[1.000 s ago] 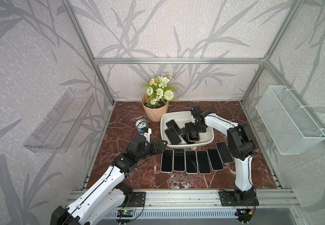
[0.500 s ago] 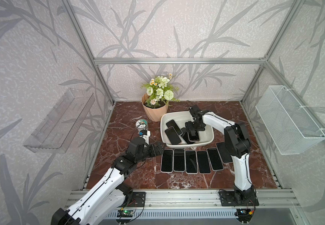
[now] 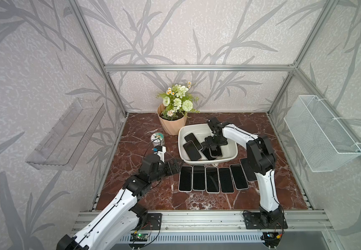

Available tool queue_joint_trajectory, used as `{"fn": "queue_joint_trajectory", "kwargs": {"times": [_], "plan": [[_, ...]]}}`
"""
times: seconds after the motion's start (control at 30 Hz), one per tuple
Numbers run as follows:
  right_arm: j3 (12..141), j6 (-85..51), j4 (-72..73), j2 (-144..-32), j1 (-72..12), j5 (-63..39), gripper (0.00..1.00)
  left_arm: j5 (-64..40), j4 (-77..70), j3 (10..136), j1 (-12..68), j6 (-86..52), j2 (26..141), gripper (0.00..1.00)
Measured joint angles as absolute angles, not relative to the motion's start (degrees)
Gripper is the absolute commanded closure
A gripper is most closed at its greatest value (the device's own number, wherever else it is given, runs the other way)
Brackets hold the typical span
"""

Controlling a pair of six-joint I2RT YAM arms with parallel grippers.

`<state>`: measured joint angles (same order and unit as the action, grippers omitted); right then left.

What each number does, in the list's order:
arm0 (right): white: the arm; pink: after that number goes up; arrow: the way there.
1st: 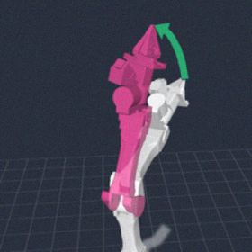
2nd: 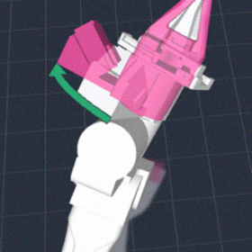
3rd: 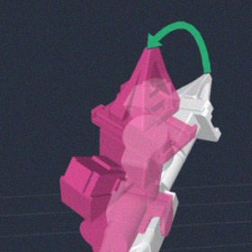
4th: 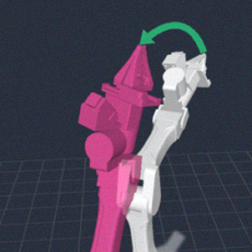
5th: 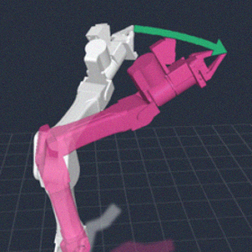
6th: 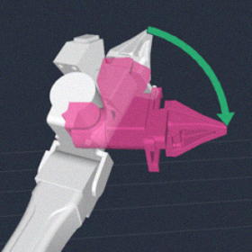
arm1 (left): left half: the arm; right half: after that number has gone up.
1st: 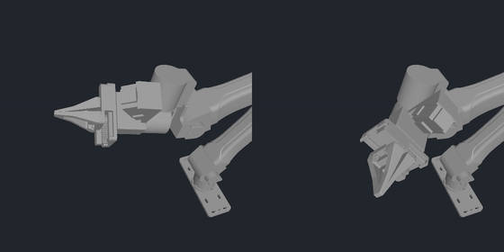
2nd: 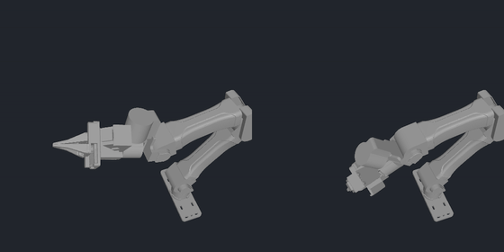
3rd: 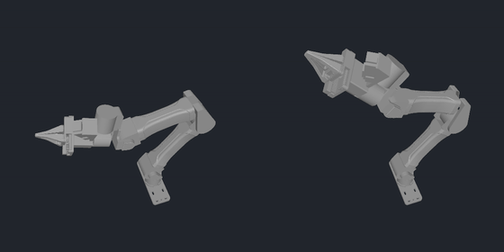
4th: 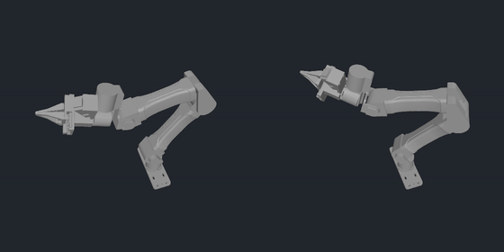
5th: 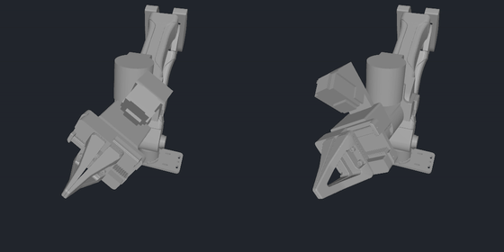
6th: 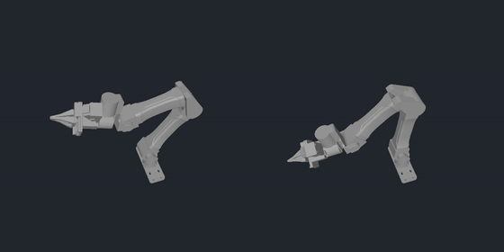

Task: Take the phone out of the storage box
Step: Pick up the phone from the storage box.

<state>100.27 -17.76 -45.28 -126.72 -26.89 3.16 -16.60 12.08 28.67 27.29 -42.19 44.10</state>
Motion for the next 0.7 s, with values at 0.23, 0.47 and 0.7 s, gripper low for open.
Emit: {"fn": "queue_joint_trajectory", "kwargs": {"times": [0.23, 0.47, 0.7], "plan": [[100.57, -17.52, -45.76, -126.74, -26.89, 3.62, 0.24, -16.62, 12.03, 28.67, 27.22, -42.22, 44.05, 0.00], [100.20, -17.63, -45.08, -124.36, -26.50, 0.36, 0.25, -16.67, 11.97, 28.67, 27.18, -42.68, 43.90, 0.00], [100.01, -18.65, -41.12, -113.73, -24.91, -7.49, 0.27, -20.08, 8.91, 28.67, 27.35, -43.44, 45.30, 0.00]]}}
